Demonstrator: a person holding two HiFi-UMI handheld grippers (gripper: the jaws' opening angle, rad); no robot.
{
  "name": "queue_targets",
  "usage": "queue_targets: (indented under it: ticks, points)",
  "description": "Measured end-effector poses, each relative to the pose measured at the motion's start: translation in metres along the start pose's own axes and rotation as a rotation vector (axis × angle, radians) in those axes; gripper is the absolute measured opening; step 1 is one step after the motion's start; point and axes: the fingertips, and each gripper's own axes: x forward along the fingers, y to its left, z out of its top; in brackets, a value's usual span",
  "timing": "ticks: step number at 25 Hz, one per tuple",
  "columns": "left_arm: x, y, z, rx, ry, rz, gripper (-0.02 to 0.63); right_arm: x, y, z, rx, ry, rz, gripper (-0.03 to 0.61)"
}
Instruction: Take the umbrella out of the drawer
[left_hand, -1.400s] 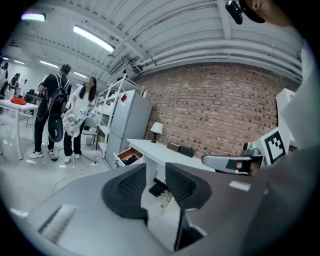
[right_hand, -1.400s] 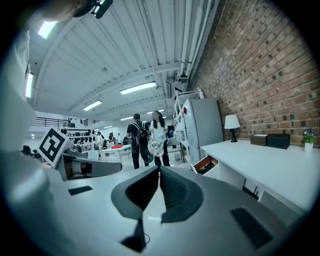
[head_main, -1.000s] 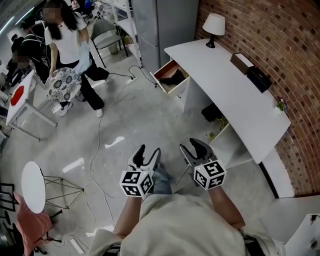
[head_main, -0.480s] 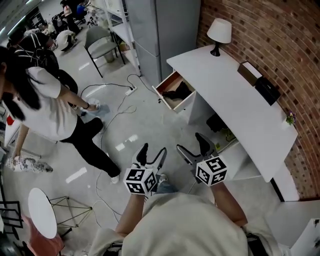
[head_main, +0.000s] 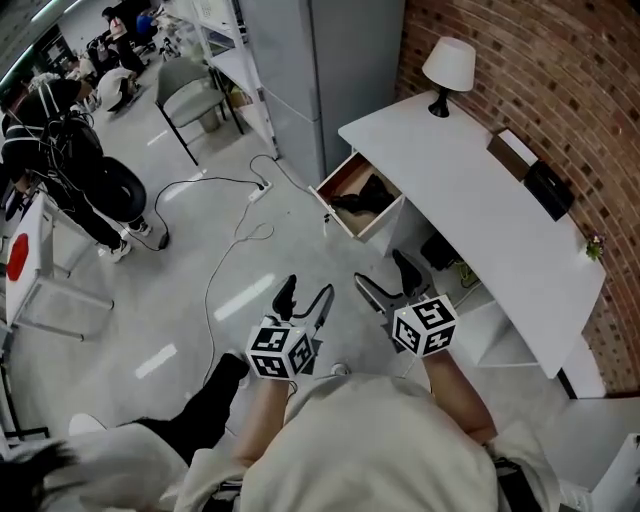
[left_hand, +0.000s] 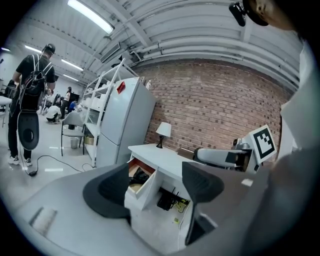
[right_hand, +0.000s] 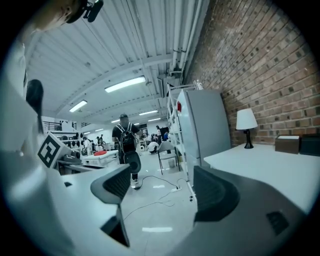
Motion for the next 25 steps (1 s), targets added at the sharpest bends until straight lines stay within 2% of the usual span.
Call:
queue_targets:
  ticks: [9,14,20,25]
  points:
    - [0.048,0.038,0.001,0.016,0.050,-0.043,0.319,0.052,-0.037,-0.002,0.018,0.009,-0.057,0.370]
    - [0.082,0.051,-0.001,-0.007,0.081,-0.045,0.319,0.076,-0.063,-0.013,0.023,0.061,-0.067,0.370]
    - [0.138,0.073,-0.012,-0.059,0.115,-0.006,0.319,0.127,-0.118,-0.043,-0.004,0.145,-0.052,0.370]
    - [0.193,0.098,-0.006,-0.113,0.127,0.053,0.319,0.182,-0.168,-0.062,-0.056,0.240,-0.006,0.370]
